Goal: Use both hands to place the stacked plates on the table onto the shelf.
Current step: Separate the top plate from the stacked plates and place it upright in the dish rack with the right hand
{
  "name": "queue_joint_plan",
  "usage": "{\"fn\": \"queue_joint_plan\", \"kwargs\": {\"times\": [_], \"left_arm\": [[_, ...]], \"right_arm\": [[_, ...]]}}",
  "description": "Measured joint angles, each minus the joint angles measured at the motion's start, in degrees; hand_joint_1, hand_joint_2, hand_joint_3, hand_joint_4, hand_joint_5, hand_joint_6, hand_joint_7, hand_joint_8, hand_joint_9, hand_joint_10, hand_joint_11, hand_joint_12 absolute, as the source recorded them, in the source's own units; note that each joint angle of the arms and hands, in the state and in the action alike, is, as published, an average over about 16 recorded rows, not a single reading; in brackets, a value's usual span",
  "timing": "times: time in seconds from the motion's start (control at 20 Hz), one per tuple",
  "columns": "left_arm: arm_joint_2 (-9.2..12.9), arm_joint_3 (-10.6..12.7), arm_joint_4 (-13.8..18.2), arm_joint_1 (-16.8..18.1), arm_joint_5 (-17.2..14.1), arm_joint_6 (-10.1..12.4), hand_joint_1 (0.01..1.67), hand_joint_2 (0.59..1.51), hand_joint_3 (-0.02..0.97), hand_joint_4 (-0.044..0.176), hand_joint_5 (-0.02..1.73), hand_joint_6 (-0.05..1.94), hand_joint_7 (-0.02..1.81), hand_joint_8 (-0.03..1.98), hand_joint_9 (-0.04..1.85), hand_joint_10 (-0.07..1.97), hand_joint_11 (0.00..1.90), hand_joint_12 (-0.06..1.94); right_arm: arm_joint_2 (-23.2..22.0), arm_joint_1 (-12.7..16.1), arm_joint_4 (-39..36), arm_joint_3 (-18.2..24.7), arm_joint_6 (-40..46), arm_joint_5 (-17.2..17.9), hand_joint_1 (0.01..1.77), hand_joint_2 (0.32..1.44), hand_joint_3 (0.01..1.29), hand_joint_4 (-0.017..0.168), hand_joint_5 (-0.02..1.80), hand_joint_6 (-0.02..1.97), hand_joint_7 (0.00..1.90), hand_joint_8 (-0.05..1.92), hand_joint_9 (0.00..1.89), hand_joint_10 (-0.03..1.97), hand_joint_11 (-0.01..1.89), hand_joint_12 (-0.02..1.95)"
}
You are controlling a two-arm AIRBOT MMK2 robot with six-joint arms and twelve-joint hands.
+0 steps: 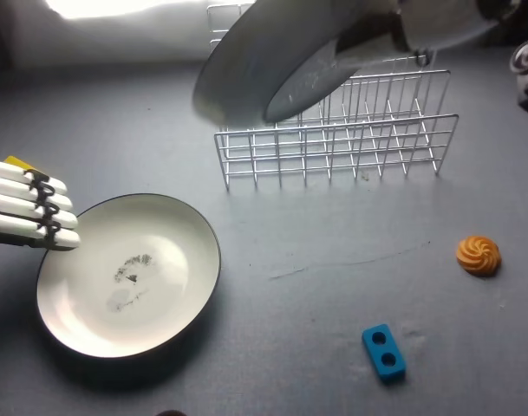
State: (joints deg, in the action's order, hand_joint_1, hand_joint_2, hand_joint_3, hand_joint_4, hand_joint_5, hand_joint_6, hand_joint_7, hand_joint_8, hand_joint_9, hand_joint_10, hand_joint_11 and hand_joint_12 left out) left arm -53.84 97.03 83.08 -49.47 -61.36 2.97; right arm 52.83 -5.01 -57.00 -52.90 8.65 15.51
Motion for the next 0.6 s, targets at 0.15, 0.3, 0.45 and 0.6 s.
{"fn": "queue_joint_plan", "kwargs": {"times": [0.15,0.3,0.45,0.6], "left_arm": [[-0.3,0.0,-0.1,-0.7,0.5,0.4,0.01,1.152,0.022,0.001,0.02,0.02,0.04,-0.01,0.02,0.00,0.02,0.01],[-0.6,0.0,-0.1,-1.1,0.7,0.7,0.01,1.155,0.022,0.000,0.02,0.02,0.05,-0.01,0.02,0.00,0.02,0.01],[-0.9,0.0,-0.2,-1.2,0.7,1.0,0.02,1.157,0.022,0.000,0.02,0.02,0.05,-0.01,0.02,-0.01,0.02,0.01],[-1.1,0.1,-0.2,-1.4,0.7,1.1,0.02,1.159,0.022,0.000,0.02,0.02,0.05,-0.01,0.02,-0.01,0.02,0.01]], "right_arm": [[-0.3,0.9,-5.9,-2.1,8.6,0.0,1.35,1.00,0.01,-0.003,0.86,0.99,0.99,1.01,0.87,1.32,0.83,1.18],[0.2,1.8,-13.6,-5.1,18.7,0.3,1.35,1.00,0.01,-0.003,0.85,1.00,0.99,1.04,0.86,1.33,0.82,1.18],[1.0,2.4,-21.3,-8.3,28.5,0.9,1.35,1.00,0.01,-0.002,0.85,1.01,0.97,1.06,0.86,1.34,0.81,1.19],[2.1,2.9,-28.0,-11.5,37.4,1.2,1.35,1.00,0.01,-0.002,0.84,1.01,0.96,1.07,0.86,1.34,0.80,1.19]]}}
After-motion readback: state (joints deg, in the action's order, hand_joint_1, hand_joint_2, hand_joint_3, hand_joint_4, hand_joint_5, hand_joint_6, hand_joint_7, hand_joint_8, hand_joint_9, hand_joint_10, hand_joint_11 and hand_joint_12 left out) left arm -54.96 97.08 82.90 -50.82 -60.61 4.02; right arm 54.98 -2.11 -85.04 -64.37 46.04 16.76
